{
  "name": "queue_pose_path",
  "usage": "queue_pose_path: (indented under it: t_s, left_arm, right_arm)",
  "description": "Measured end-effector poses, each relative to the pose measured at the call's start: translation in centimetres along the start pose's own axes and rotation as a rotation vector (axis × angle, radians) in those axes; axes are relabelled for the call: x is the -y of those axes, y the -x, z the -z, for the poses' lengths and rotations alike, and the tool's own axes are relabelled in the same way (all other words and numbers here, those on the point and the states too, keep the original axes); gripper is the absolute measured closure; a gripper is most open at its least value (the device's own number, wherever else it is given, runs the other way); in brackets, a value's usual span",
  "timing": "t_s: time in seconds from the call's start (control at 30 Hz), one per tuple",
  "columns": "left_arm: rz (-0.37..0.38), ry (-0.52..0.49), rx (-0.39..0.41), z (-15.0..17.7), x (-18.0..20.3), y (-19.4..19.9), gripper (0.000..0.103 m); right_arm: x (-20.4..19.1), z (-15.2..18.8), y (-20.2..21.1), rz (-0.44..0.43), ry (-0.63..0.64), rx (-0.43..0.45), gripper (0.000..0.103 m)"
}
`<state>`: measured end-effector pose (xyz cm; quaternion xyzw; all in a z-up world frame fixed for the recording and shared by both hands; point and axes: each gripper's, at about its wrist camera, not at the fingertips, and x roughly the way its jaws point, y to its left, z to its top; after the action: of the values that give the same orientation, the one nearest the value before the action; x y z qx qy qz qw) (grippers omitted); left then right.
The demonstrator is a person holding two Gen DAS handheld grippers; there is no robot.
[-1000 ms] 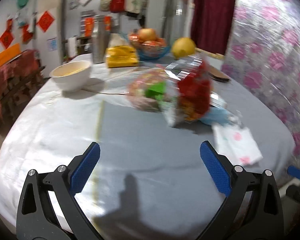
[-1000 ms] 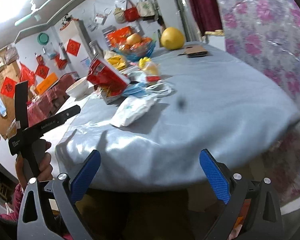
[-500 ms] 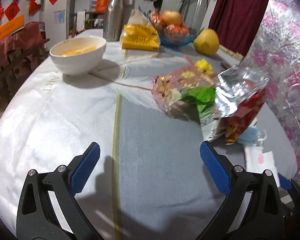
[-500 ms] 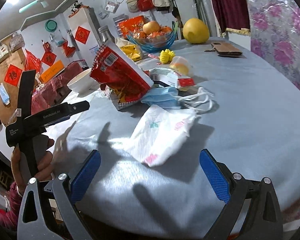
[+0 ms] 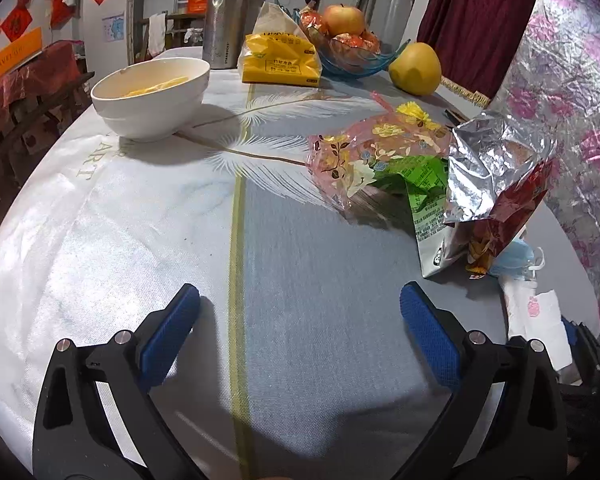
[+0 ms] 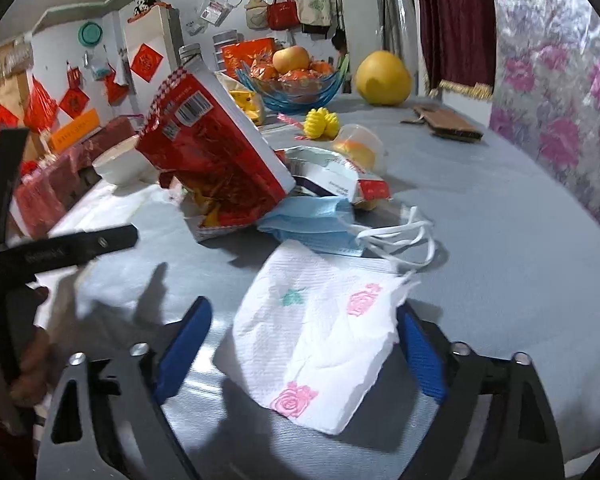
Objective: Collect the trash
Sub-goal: 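Grasp the white printed napkin with the right tool while the left tool grasps the red snack bag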
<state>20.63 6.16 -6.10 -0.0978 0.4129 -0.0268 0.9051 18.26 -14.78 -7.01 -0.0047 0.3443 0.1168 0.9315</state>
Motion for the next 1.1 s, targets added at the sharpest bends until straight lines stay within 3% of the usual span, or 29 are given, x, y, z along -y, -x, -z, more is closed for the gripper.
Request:
queue_pose_path:
  t_s: [0.03, 0.1, 0.2, 0.3, 0.47, 0.67, 0.77, 0.93, 1.1]
  left_arm:
    - [0.008, 0.007, 0.003, 0.0, -0.1, 0.0, 0.007]
    - [0.016, 0.014, 0.006, -0.1, -0.2, 0.1, 0.007]
    - [0.020, 0.018, 0.007, -0.2, -0.3, 0.1, 0.007]
    - [0.025, 0.022, 0.008, -0.2, -0.3, 0.1, 0.007]
    - [0.029, 0.015, 0.007, -0.2, -0.3, 0.2, 0.007]
    - [0.084, 0.000, 0.022, 0.4, 0.2, 0.7, 0.007]
    - [0.086, -0.058, 0.032, 0.7, 1.5, 1.0, 0.007]
    - [0.120, -0.169, 0.121, 0.1, 4.8, 3.1, 0.007]
    - [0.170, -0.240, 0.116, -2.0, 8.8, 2.3, 0.007]
  right_arm:
    - [0.0, 0.1, 0.1, 0.011, 0.006, 0.007, 0.031]
    - [0.2, 0.3, 0.3, 0.020, 0.012, 0.021, 0.057]
    - [1.2, 0.4, 0.7, -0.001, -0.018, 0.025, 0.079]
    - [1.9, 0.5, 1.2, -0.041, -0.054, 0.027, 0.086]
    - [2.3, 0.9, 2.1, -0.072, -0.071, 0.030, 0.088]
    - [3.3, 1.5, 2.5, -0.075, -0.094, 0.023, 0.088]
    - [4.1, 1.8, 2.5, -0.109, -0.118, 0.019, 0.088]
    - [4.4, 1.9, 2.4, -0.132, -0.128, 0.022, 0.088]
    - [4.7, 2.0, 2.4, -0.148, -0.135, 0.024, 0.088]
